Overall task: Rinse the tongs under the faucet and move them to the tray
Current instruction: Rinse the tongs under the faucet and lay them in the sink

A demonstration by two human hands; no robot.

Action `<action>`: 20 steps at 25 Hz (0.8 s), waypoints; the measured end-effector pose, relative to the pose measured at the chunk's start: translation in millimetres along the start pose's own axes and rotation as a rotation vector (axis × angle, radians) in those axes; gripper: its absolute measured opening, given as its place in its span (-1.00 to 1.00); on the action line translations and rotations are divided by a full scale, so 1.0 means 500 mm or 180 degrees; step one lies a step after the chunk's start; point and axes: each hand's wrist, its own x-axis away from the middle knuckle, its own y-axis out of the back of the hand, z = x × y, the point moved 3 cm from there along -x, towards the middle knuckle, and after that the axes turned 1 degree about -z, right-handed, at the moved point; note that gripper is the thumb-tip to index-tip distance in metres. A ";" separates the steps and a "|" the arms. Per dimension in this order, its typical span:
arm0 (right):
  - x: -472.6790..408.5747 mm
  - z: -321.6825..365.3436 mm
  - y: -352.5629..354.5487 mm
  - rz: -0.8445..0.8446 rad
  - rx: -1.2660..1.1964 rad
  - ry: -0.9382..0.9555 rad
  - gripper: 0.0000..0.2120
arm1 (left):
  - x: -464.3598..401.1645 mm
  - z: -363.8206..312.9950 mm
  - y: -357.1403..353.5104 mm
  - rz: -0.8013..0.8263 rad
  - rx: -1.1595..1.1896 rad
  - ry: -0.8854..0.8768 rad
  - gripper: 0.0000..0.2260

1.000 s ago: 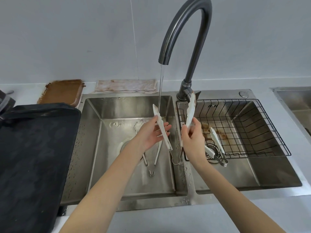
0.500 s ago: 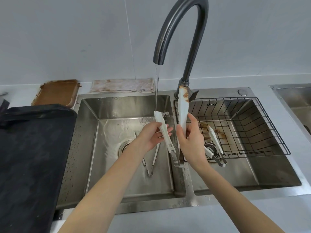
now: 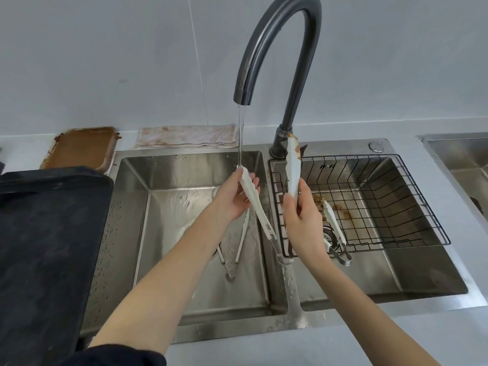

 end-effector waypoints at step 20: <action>-0.041 0.039 -0.077 0.0900 -0.1793 -0.1377 -0.78 | 0.012 0.003 0.100 -0.0263 0.0439 0.0182 -0.52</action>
